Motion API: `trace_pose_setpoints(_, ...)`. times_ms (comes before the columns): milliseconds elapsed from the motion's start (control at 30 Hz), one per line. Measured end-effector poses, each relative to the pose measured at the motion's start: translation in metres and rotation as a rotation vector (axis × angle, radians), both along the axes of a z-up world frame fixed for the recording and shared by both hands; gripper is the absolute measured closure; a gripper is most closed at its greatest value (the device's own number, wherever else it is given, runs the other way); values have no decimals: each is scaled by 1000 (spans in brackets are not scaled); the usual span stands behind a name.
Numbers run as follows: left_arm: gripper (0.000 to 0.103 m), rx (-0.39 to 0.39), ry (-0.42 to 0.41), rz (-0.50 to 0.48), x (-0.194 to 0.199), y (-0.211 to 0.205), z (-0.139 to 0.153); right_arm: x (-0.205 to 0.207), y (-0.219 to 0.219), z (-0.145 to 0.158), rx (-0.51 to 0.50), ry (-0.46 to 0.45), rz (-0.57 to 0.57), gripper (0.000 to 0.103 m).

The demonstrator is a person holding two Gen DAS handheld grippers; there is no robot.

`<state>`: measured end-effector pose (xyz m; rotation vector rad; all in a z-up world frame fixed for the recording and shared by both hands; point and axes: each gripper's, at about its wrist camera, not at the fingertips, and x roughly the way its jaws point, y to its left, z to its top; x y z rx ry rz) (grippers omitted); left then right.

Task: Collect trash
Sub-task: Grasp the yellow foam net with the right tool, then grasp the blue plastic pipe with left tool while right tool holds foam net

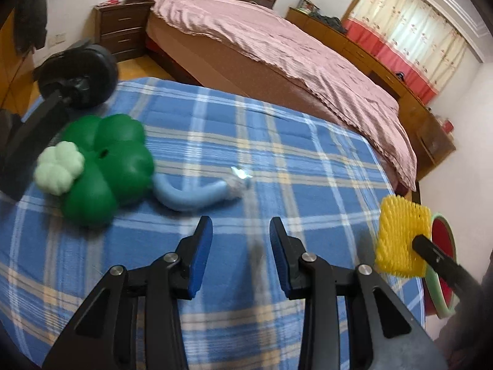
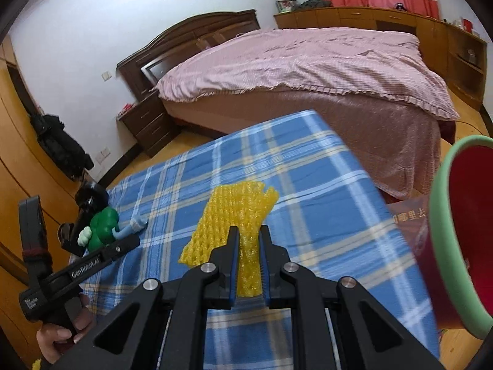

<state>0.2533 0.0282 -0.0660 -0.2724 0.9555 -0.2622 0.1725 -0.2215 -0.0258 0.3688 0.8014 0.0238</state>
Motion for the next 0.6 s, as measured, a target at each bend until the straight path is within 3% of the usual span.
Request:
trace_pose_setpoints(300, 66, 93, -44, -3, 15, 0, 18, -5, -17, -4, 35, -4, -27, 89)
trace_pose_setpoints(433, 65, 273, -57, -41, 31, -13, 15, -3, -19, -8, 50, 7, -25, 89)
trace_pose_setpoints(500, 62, 324, -31, -65, 37, -18, 9, -2, -20, -10, 53, 13, -24, 89)
trace_pose_setpoints(600, 62, 341, -18, -80, 42, -19, 5, -3, -19, -12, 55, 16, -21, 89)
